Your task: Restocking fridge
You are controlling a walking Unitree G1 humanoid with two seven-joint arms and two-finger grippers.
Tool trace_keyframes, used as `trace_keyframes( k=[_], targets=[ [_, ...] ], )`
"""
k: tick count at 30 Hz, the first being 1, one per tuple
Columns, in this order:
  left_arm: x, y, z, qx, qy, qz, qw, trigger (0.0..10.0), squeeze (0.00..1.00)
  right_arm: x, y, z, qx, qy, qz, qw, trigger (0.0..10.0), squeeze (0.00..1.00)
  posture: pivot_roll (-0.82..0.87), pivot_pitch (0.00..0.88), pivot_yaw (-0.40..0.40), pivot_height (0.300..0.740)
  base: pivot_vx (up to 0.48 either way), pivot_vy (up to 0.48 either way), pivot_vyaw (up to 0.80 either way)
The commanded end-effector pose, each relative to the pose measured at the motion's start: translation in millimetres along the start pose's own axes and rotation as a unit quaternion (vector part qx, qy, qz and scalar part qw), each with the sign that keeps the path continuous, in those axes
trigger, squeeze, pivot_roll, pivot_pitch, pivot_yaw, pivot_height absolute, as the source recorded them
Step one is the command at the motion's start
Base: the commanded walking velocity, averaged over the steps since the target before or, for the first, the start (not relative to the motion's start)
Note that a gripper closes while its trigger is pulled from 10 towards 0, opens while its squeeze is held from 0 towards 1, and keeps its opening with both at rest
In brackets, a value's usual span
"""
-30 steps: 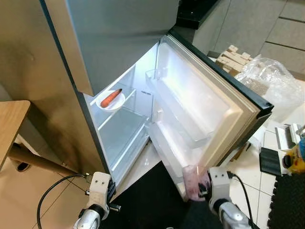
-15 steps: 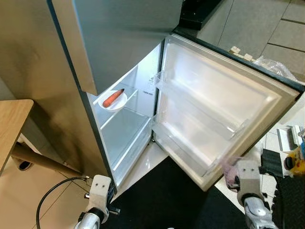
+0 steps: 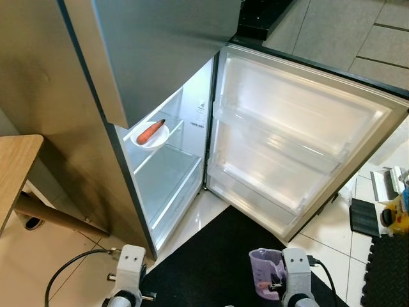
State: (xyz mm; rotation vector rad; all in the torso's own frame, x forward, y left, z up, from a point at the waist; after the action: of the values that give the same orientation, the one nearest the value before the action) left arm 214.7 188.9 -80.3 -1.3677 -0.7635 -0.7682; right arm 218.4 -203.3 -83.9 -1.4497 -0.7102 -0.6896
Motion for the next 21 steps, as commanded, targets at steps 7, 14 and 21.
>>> trace_keyframes(
  k=[7,14,21],
  targets=[
    [-5.9,-3.1,-2.9,-0.014,0.031,0.007,0.999,10.0,0.00,4.4,4.0,18.7,0.045,-0.034,0.000,0.998,10.0,0.00,-0.11,0.107,0.011,0.740,0.000,0.000,0.57],
    [-2.2,-1.2,-16.6,-0.051,0.064,0.000,0.997,10.0,0.00,6.9,4.7,13.7,0.042,-0.042,0.001,0.998,10.0,0.00,-0.11,0.106,0.013,0.740,0.000,0.000,0.80],
    [-4.0,-1.0,-20.8,-0.050,0.060,0.006,0.997,10.0,0.00,3.9,3.1,10.2,0.038,-0.046,0.005,0.998,10.0,0.00,-0.12,0.105,0.013,0.740,0.000,0.000,0.80]
  ],
)
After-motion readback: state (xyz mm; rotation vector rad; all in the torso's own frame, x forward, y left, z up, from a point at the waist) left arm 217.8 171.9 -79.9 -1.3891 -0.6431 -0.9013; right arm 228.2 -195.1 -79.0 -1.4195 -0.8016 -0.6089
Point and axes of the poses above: a point about 5 cm out from each wrist's last joint towards the gripper, its own y axis pointing out of the wrist towards the gripper, its own x axis along the axis of the wrist's last joint, z = x × y, the point moved 3 cm from there along y, pointing out of the wrist towards the gripper, and after that the axes turned 3 degrees about y, right-handed, at the moved point
